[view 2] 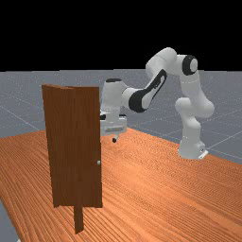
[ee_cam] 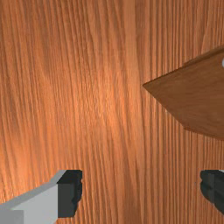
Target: Close the door
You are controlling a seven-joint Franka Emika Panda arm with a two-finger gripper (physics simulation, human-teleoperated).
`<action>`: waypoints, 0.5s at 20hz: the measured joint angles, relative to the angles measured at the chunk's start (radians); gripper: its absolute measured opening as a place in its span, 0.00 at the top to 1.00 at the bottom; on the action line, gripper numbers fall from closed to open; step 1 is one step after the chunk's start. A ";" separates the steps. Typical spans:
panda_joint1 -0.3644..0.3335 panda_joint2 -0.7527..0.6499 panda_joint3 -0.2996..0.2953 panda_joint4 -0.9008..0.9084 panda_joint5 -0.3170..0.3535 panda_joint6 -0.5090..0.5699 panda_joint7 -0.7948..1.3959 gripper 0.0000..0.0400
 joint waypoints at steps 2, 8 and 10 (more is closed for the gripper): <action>-0.001 0.071 0.002 0.108 0.004 -0.034 -0.002 0.00; 0.052 0.106 0.034 0.192 -0.009 -0.170 -0.001 0.00; 0.053 0.105 0.037 0.192 -0.012 -0.169 -0.012 0.00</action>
